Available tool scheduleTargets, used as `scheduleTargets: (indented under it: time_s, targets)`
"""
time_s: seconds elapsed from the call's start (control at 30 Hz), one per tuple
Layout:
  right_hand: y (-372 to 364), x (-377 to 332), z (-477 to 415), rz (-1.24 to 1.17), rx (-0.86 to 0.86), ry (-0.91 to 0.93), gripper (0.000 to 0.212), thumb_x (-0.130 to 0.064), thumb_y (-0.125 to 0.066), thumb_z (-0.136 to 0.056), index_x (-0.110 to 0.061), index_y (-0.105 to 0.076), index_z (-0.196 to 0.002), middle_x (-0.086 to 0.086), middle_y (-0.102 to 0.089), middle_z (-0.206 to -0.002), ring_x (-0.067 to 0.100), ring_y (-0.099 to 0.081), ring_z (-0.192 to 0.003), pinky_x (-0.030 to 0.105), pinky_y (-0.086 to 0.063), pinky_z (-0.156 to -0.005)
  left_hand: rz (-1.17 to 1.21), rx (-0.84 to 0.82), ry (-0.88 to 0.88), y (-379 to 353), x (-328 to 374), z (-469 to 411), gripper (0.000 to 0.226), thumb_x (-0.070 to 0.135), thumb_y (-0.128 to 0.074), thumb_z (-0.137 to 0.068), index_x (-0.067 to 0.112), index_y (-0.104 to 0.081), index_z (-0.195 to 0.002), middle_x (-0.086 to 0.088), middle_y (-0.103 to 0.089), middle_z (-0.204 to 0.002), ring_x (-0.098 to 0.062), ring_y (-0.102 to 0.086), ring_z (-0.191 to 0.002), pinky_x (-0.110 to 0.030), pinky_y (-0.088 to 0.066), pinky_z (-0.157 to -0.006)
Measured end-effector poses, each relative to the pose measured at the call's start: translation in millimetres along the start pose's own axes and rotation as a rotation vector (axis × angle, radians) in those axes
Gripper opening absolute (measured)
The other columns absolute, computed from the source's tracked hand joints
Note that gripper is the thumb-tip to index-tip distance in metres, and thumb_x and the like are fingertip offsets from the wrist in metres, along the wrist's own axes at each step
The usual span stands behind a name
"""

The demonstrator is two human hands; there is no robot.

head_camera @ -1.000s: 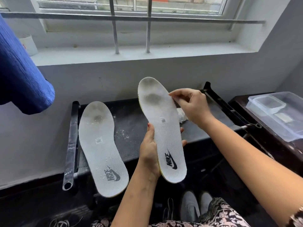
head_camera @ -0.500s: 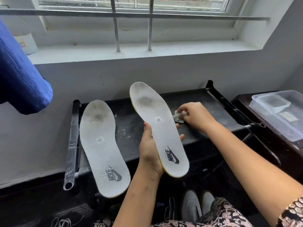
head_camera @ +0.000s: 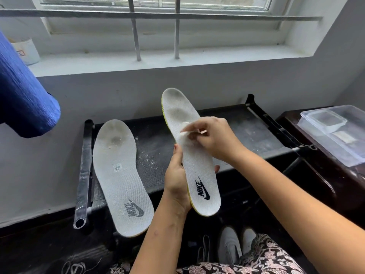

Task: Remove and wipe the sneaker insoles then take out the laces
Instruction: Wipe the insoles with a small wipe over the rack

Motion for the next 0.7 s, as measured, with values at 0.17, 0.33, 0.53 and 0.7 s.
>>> scheduleTargets:
  time_s: [0.17, 0.33, 0.53, 0.7]
  targets:
    - [-12, -26, 65, 0.010, -0.485, 0.121, 0.033, 0.000, -0.064, -0.072, -0.025, -0.077, -0.088, -0.007, -0.070, -0.089, 0.000, -0.060, -0.080, 0.008, -0.042, -0.069, 0.117, -0.049, 0.007, -2, -3, 0, 0.068, 0.056, -0.026, -0.094, 0.006, -0.072, -0.099, -0.014, -0.070, -0.096, -0.025, -0.069, -0.086, -0.033, -0.055, -0.079]
    - [32, -3, 35, 0.066, -0.271, 0.016, 0.026, -0.004, -0.073, -0.075, -0.026, -0.076, -0.089, 0.001, -0.073, -0.089, 0.015, -0.067, -0.083, 0.027, -0.054, -0.080, 0.016, -0.022, -0.034, -7, -9, 0, 0.062, 0.055, -0.021, -0.096, 0.013, -0.065, -0.108, -0.008, -0.072, -0.093, -0.023, -0.065, -0.087, -0.039, -0.050, -0.081]
    - [2, -23, 59, 0.073, -0.080, 0.164, 0.029, -0.001, -0.062, -0.073, -0.013, -0.076, -0.095, 0.003, -0.072, -0.098, 0.011, -0.066, -0.088, 0.008, -0.045, -0.081, 0.116, -0.007, -0.024, -12, -10, 1, 0.068, 0.059, -0.026, -0.094, 0.009, -0.072, -0.090, -0.012, -0.071, -0.086, -0.023, -0.070, -0.079, -0.032, -0.054, -0.077]
    - [17, -21, 120, -0.069, -0.257, 0.122, 0.030, 0.003, -0.064, -0.069, -0.017, -0.077, -0.087, -0.004, -0.073, -0.091, 0.000, -0.064, -0.088, 0.009, -0.046, -0.081, 0.081, 0.075, -0.060, -10, -6, 5, 0.067, 0.064, -0.029, -0.091, 0.009, -0.065, -0.102, -0.014, -0.067, -0.095, -0.030, -0.062, -0.089, -0.045, -0.050, -0.086]
Point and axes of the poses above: each hand's wrist, its own z-axis away from the middle knuckle, its own y-axis out of the back of the hand, x = y × z, the point moved 9 cm from there along -z, towards the middle knuckle
